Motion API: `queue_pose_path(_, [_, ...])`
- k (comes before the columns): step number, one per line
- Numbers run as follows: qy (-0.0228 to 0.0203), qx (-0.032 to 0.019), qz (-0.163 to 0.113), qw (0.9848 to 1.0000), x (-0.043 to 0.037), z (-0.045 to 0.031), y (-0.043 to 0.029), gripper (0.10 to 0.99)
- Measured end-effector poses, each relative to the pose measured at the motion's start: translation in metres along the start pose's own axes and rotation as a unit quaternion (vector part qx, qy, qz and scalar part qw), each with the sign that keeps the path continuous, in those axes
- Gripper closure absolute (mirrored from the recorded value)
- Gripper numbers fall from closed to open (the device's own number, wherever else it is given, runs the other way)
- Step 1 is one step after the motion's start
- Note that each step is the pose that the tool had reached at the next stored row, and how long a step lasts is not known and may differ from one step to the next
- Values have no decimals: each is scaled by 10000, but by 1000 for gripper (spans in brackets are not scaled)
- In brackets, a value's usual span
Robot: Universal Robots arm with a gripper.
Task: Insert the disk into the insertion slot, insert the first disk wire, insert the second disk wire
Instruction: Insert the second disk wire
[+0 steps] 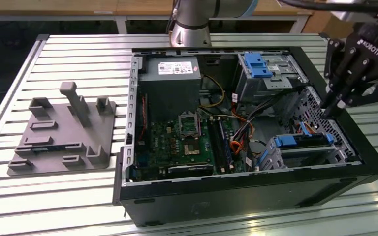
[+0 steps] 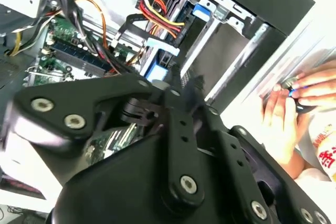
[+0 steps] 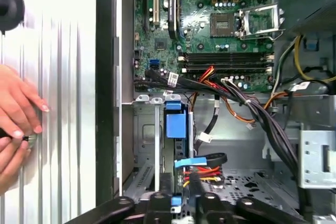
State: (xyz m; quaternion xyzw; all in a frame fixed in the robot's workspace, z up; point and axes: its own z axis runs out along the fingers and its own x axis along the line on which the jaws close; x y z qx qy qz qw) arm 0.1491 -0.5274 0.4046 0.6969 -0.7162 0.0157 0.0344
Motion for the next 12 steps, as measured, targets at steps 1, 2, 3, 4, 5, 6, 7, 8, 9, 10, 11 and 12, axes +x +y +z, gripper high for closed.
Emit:
queue_pose_path(1, [1,3,0,10000,-2,-47,4,831])
queue_pose_path(2, [4,6,1,10000,-7,-65,8,894])
queue_pose_path(3, [14,7,2,10000,-15,-70,12,953])
queue_pose_path(4, [32,8,3,10000,-19,-72,13,953])
queue_pose_path(5, [34,8,3,10000,-19,-72,14,980])
queue_pose_path(6, [34,8,3,10000,-19,-72,14,980])
queue_pose_path(7, [34,8,3,10000,-19,-72,14,980])
queue_pose_path(8, [34,8,3,10000,-19,-72,14,980])
queue_pose_path(9, [35,8,4,10000,-19,-72,14,980])
queue_pose_path(10, [36,8,4,10000,-19,-72,14,980])
queue_pose_path(11, [36,8,4,10000,-19,-72,14,980])
queue_pose_path(12, [36,8,4,10000,-19,-72,14,980])
